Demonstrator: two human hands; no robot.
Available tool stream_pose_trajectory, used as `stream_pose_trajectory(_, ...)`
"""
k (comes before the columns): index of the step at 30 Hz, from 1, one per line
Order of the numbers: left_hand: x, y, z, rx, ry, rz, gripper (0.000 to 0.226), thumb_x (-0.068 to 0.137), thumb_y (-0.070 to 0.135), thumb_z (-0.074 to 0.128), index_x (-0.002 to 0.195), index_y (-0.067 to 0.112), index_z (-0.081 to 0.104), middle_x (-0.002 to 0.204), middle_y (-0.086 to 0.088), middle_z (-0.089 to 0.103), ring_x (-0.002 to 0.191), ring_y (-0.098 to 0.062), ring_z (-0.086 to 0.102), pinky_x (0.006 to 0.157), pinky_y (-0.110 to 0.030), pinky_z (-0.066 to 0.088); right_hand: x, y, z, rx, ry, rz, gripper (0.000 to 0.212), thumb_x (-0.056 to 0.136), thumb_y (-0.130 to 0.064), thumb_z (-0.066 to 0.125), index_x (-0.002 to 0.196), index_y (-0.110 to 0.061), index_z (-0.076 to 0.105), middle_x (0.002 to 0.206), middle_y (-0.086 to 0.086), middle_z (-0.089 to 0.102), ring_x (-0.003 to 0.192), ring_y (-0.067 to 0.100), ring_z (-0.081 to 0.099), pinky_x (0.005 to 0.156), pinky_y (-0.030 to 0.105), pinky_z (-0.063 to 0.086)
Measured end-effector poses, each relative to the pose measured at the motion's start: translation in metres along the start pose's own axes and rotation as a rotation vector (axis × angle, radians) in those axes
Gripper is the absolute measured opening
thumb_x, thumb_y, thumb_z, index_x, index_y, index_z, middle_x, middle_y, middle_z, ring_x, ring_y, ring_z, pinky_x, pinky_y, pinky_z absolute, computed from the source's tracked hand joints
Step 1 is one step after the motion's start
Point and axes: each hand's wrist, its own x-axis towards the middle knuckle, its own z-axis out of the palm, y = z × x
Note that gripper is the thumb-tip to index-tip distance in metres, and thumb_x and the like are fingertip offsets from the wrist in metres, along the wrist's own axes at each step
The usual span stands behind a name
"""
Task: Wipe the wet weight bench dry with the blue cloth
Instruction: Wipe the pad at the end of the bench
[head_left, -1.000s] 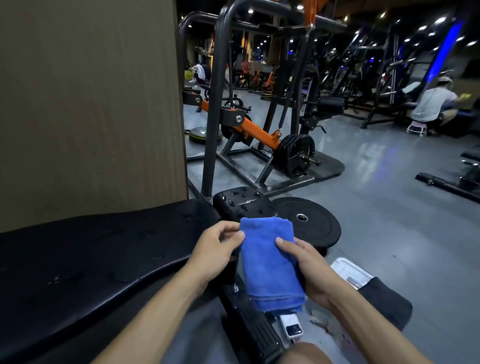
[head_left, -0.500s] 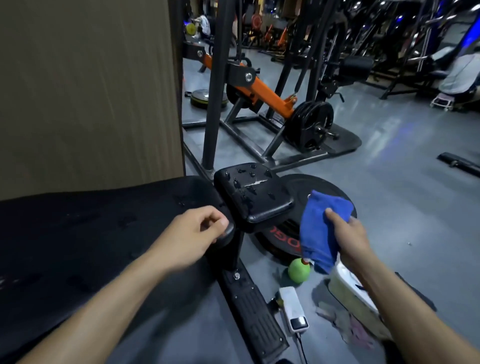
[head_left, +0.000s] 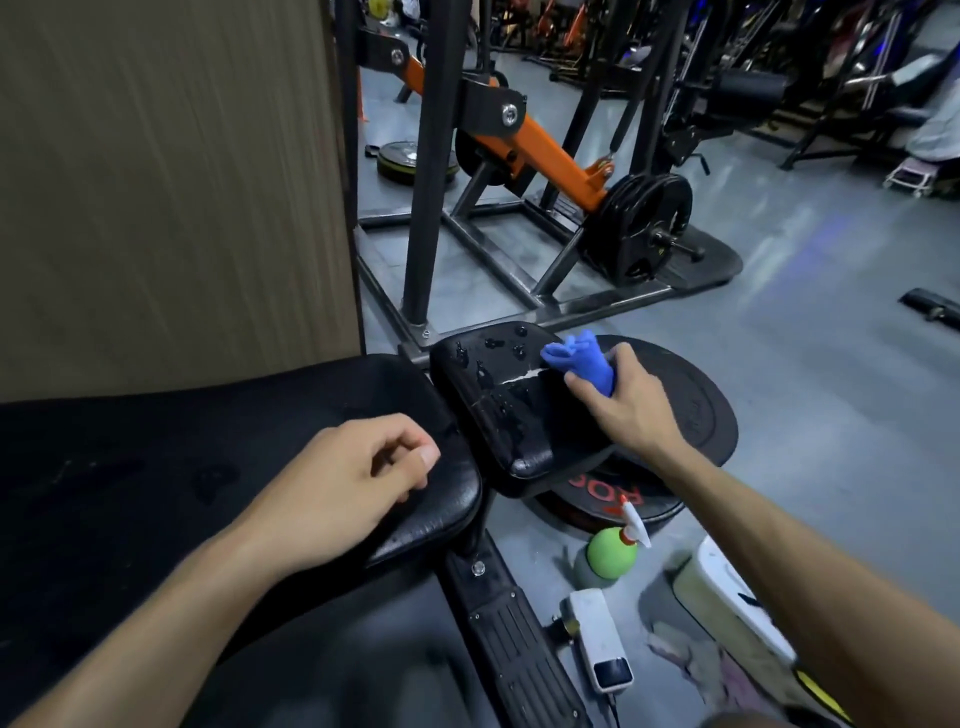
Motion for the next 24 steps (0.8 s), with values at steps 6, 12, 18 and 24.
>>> stream_pose_trajectory(6, 0.006, -0.003, -0.009, -0.048, 0.018, -0.007, 0.015, 0.096, 0.038, 0.058, 0.09, 0.031, 0.071, 0.085, 0.012, 0.074, 0.076, -0.005, 0.07, 0.083, -0.037, 0.056, 0.003, 0.01, 0.0, 0.073, -0.086, -0.131, 0.032, 0.1, -0.044, 0.053, 0.131, -0.044, 0.052, 0.13, -0.019, 0.061, 0.113, 0.002, 0.055, 0.088, 0.024, 0.038)
stream_pose_trajectory(12, 0.016, -0.004, -0.001, -0.036, -0.012, -0.005, 0.016, 0.097, 0.037, 0.058, 0.089, 0.031, 0.07, 0.084, 0.011, 0.074, 0.074, -0.011, 0.069, 0.082, -0.041, 0.055, -0.048, 0.004, 0.028, -0.065, -0.135, -0.317, 0.062, 0.099, -0.055, 0.032, 0.152, -0.022, 0.039, 0.16, -0.005, 0.036, 0.15, 0.01, 0.023, 0.124, 0.036, 0.01)
stream_pose_trajectory(18, 0.022, -0.001, 0.004, -0.02, 0.009, -0.003, 0.016, 0.099, 0.035, 0.057, 0.089, 0.032, 0.07, 0.084, 0.014, 0.074, 0.075, -0.01, 0.069, 0.082, -0.039, 0.056, -0.012, 0.027, 0.014, -0.121, -0.156, -0.326, 0.063, 0.1, -0.062, 0.027, 0.15, -0.027, 0.041, 0.157, -0.008, 0.04, 0.147, 0.009, 0.029, 0.122, 0.042, 0.022)
stream_pose_trajectory(24, 0.02, -0.002, 0.003, -0.023, 0.069, -0.002, 0.017, 0.099, 0.025, 0.057, 0.088, 0.031, 0.069, 0.079, 0.012, 0.074, 0.072, -0.009, 0.069, 0.081, -0.037, 0.056, -0.073, -0.027, 0.042, -0.21, -0.214, -0.479, 0.063, 0.098, -0.054, 0.033, 0.153, -0.024, 0.035, 0.162, -0.004, 0.031, 0.152, 0.011, 0.019, 0.125, 0.038, 0.01)
